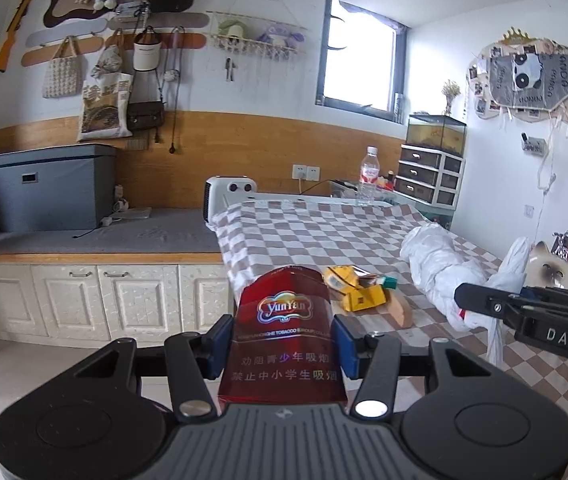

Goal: Collect trash
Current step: 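Carry the white bag and red snack bag over the wastebasket with both grippers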

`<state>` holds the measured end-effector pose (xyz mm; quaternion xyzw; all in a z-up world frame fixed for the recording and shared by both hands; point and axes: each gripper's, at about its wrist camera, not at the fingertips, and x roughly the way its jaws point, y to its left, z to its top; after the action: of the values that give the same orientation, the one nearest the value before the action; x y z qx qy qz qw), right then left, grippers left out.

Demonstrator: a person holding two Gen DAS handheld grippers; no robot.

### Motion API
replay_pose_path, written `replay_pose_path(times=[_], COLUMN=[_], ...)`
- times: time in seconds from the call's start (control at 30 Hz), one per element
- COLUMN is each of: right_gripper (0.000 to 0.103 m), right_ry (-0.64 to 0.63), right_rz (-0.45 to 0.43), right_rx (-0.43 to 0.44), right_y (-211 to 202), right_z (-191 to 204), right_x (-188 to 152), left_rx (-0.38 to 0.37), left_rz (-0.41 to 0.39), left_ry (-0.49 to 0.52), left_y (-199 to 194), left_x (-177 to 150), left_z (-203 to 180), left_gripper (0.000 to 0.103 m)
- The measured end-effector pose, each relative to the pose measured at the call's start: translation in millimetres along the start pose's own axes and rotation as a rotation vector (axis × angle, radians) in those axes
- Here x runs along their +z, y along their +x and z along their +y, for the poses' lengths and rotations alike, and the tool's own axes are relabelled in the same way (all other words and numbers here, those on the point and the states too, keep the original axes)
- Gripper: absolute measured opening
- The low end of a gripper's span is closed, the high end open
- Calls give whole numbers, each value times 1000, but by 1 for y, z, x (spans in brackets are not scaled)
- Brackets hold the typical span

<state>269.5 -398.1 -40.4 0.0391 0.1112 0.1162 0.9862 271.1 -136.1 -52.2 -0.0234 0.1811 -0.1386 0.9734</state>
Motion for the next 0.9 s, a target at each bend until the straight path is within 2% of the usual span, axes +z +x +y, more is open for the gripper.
replay_pose_path(times=[0.4, 0.9], right_gripper=[36, 36], right_ry=[-69, -186], right_rz=[43, 163], right_rx=[38, 128], right_y=[19, 81], right_z=[80, 177], right_x=[4, 4], left_rx=[55, 125], left_rz=[-25, 13], left_ry=[-72, -175], left_y=[-33, -35], left_x=[-3, -16], left_z=[78, 170], left_gripper=[53, 53])
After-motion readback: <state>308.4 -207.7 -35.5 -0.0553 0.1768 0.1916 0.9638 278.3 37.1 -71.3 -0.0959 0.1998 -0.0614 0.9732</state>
